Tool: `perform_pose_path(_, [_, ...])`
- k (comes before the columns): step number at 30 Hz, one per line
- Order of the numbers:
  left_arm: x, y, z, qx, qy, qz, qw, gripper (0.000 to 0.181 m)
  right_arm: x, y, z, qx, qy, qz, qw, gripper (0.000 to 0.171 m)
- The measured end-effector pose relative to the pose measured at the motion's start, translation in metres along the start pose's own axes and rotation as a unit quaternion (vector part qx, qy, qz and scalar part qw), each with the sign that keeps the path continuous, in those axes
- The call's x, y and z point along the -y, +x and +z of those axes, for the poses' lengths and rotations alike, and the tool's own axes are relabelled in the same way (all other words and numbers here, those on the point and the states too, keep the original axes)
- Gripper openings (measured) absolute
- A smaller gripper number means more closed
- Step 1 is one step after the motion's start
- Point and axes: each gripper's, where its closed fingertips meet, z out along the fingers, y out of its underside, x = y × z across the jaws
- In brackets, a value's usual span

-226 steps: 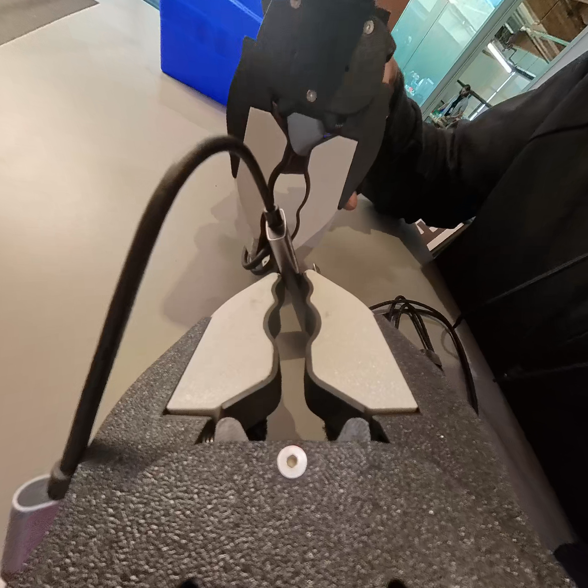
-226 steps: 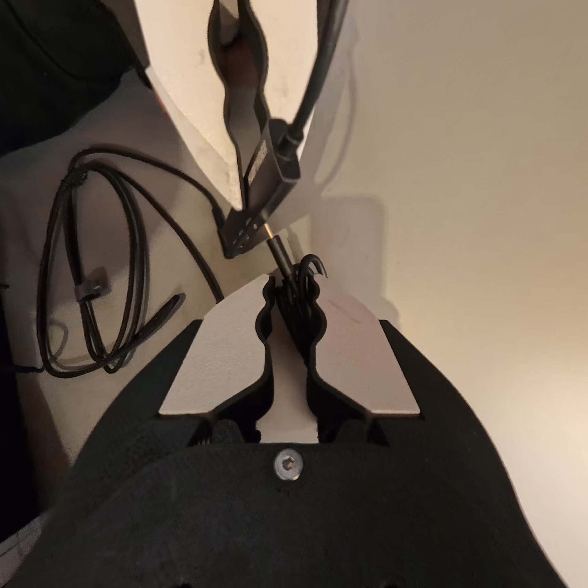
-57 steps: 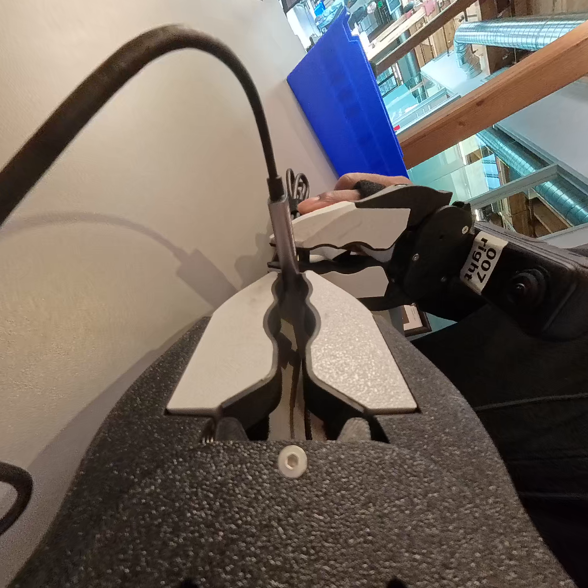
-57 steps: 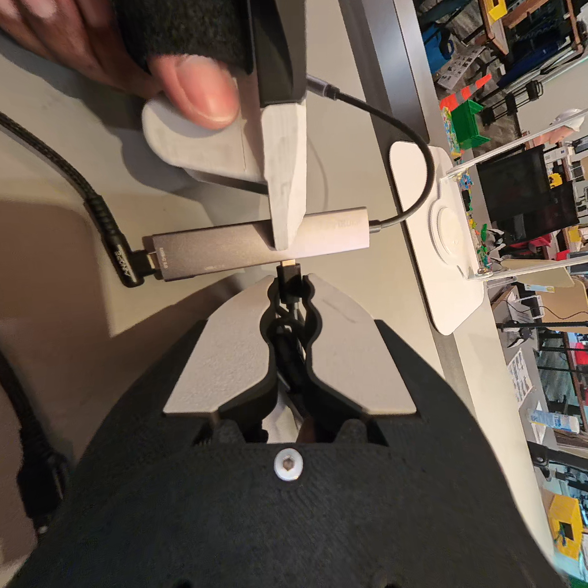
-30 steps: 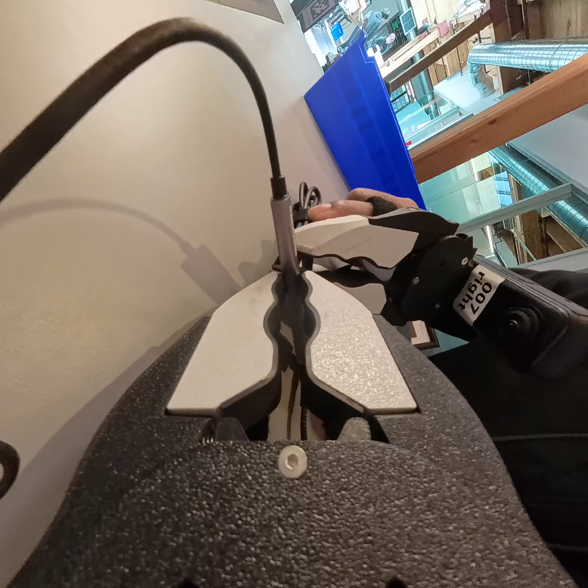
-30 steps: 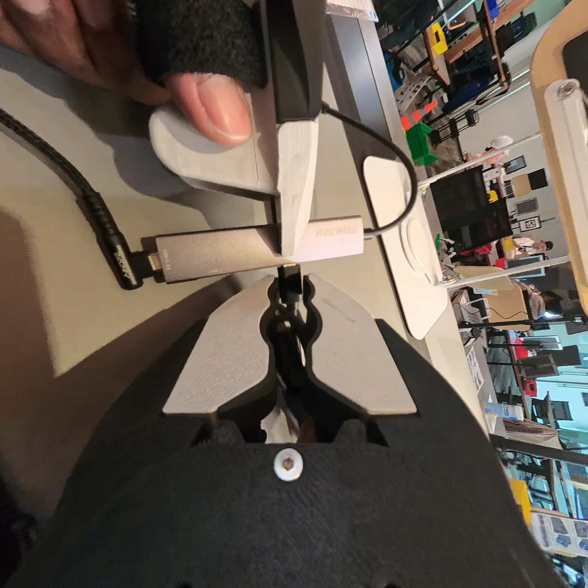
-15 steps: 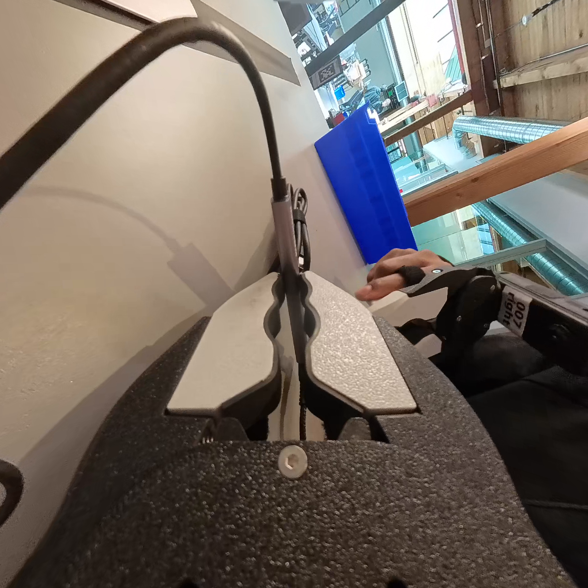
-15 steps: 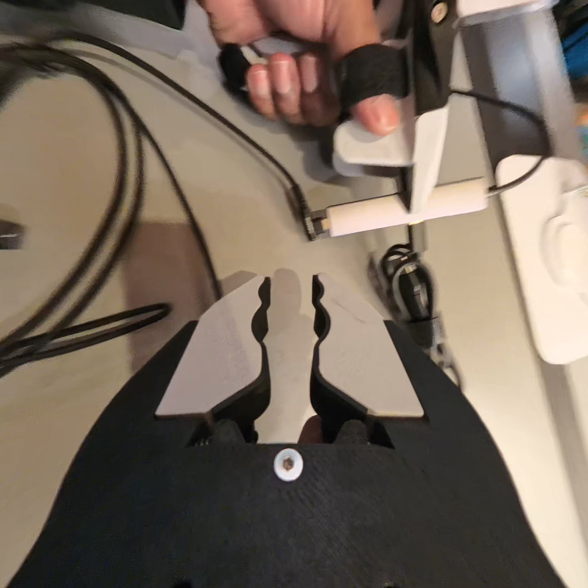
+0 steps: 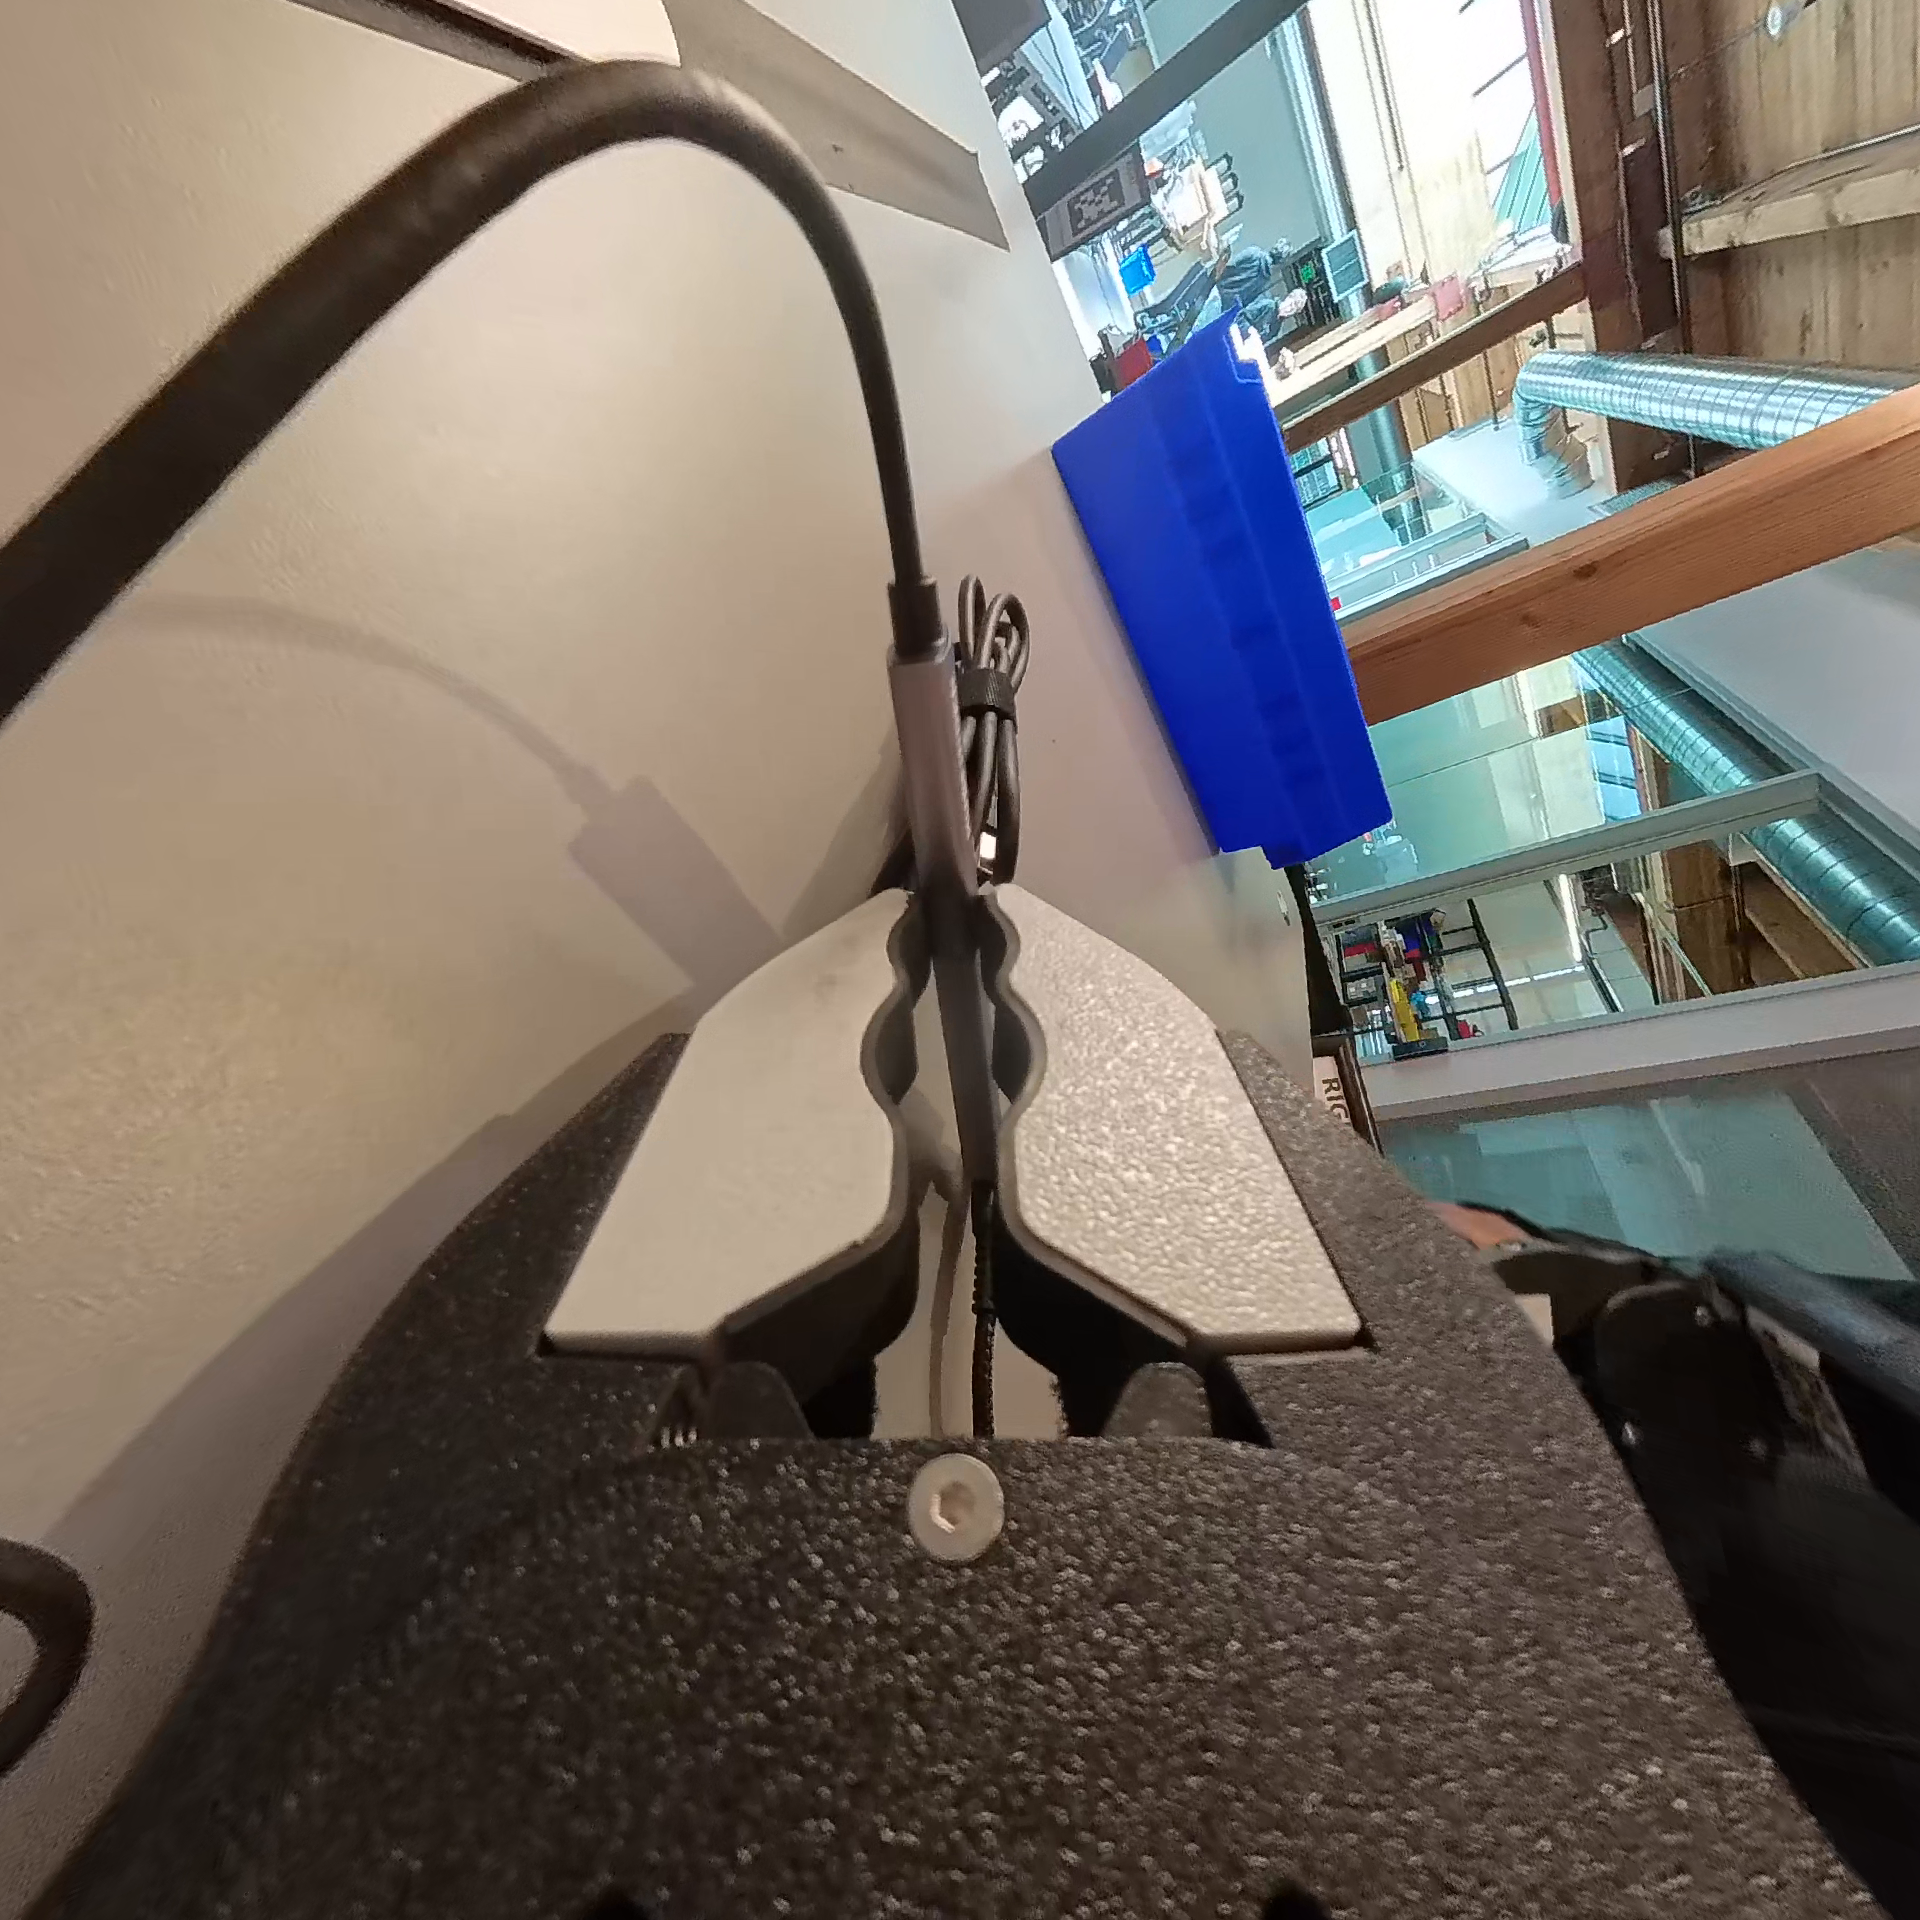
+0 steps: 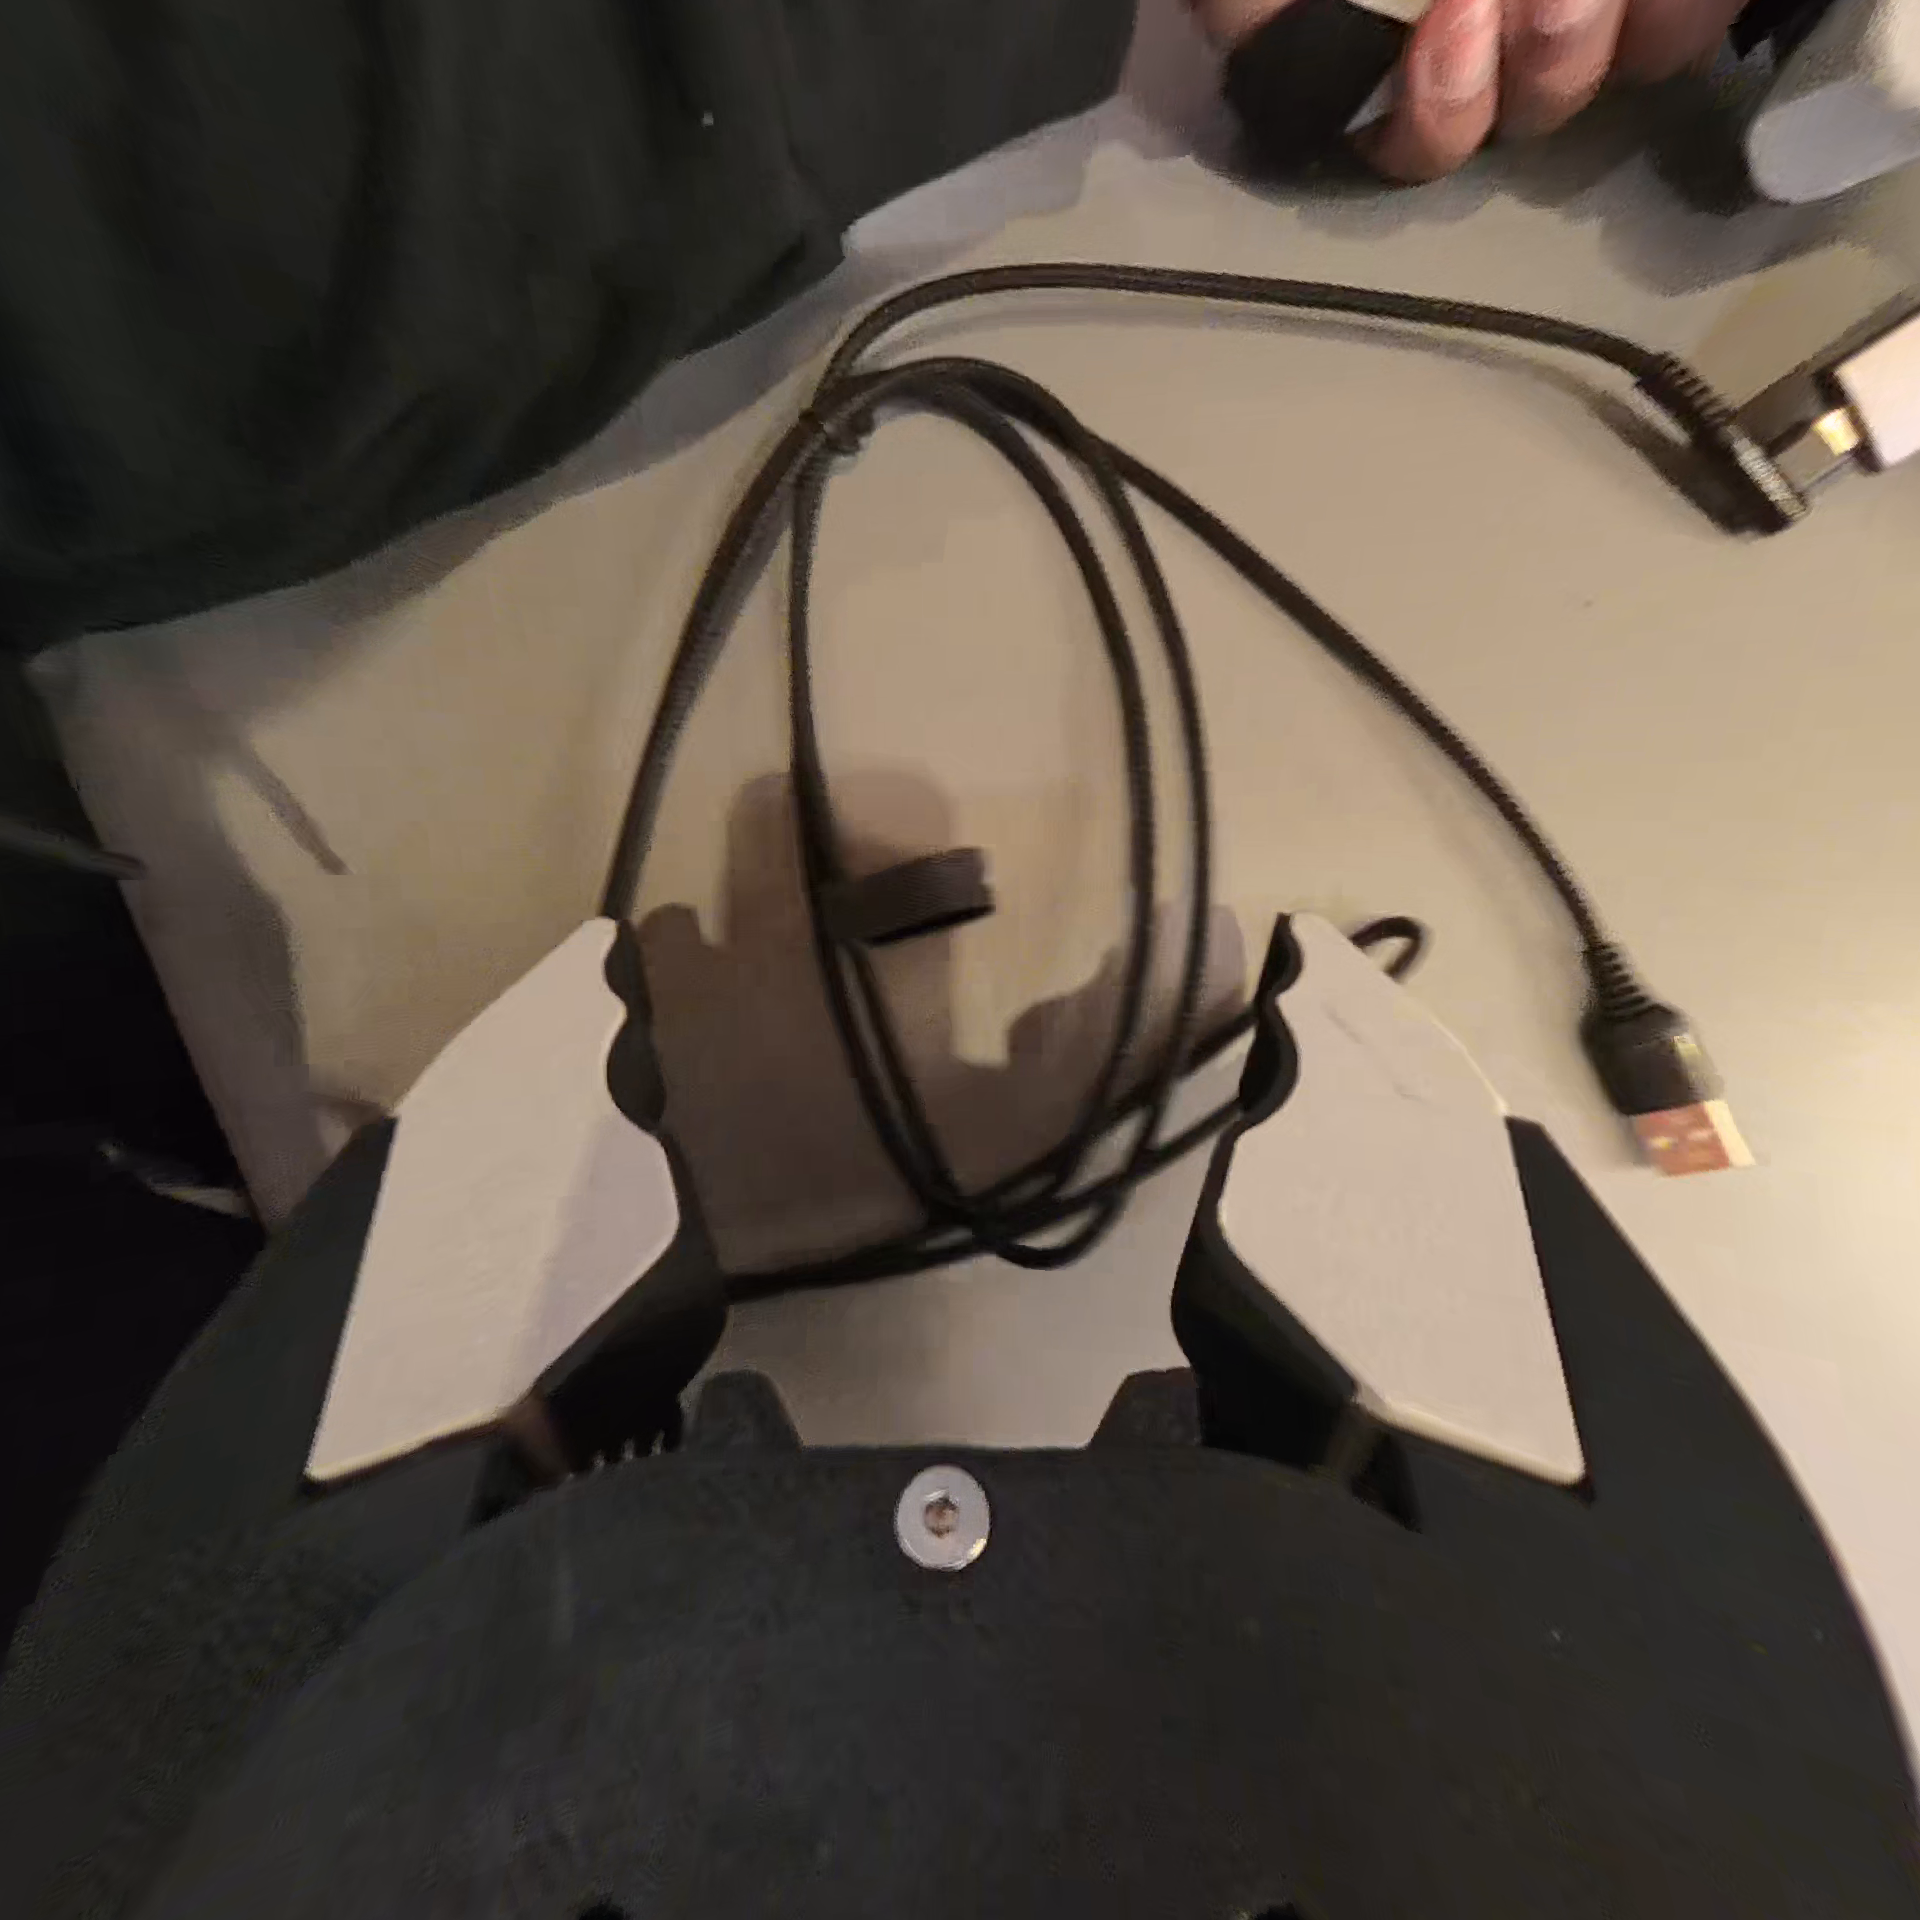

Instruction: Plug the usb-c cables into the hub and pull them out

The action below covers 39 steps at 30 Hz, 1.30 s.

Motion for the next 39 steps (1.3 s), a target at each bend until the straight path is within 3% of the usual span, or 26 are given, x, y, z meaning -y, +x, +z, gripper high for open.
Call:
perform_pose_path(1, [0.000, 0.000, 0.000, 0.001, 0.000, 0.001, 1.000, 0.010, -0.001, -0.008, 0.004, -0.015, -0.005, -0.001, 1.000, 0.116])
perform_pose_path(7, [-0.003, 0.003, 0.001, -0.005, -0.008, 0.011, 1.000, 0.010, -0.018, -0.013, 0.016, -0.109, -0.072, -0.055, 0.990, 0.121])
perform_pose_path(10, [-0.009, 0.007, 0.003, -0.010, -0.022, 0.023, 0.999, 0.010, -0.025, 0.009, 0.002, -0.147, -0.091, -0.061, 0.983, 0.112])
perform_pose_path(15, [-0.024, 0.018, 0.007, -0.025, -0.055, 0.049, 0.997, 0.010, -0.045, 0.053, -0.027, -0.205, -0.139, -0.065, 0.967, 0.113])
perform_pose_path(22, [-0.037, 0.026, 0.007, -0.029, -0.066, 0.067, 0.995, 0.012, -0.051, 0.066, -0.010, -0.067, -0.153, -0.051, 0.985, 0.128])
perform_pose_path(27, [-0.039, 0.029, 0.009, -0.027, -0.066, 0.075, 0.995, 0.010, -0.044, 0.067, 0.004, 0.012, -0.152, -0.119, 0.981, 0.139])
perform_pose_path(32, [-0.039, 0.028, 0.010, -0.019, -0.061, 0.079, 0.995, 0.011, -0.034, 0.047, 0.006, 0.066, -0.134, -0.207, 0.967, 0.110])
perform_pose_path(35, [-0.042, 0.031, 0.010, -0.023, -0.064, 0.081, 0.994, 0.010, -0.033, 0.034, 0.001, 0.093, -0.113, -0.256, 0.955, 0.078])
perform_pose_path(39, [-0.052, 0.036, 0.014, -0.036, -0.084, 0.075, 0.993, 0.010, -0.026, 0.046, -0.004, 0.040, -0.096, -0.358, 0.928, 0.062])
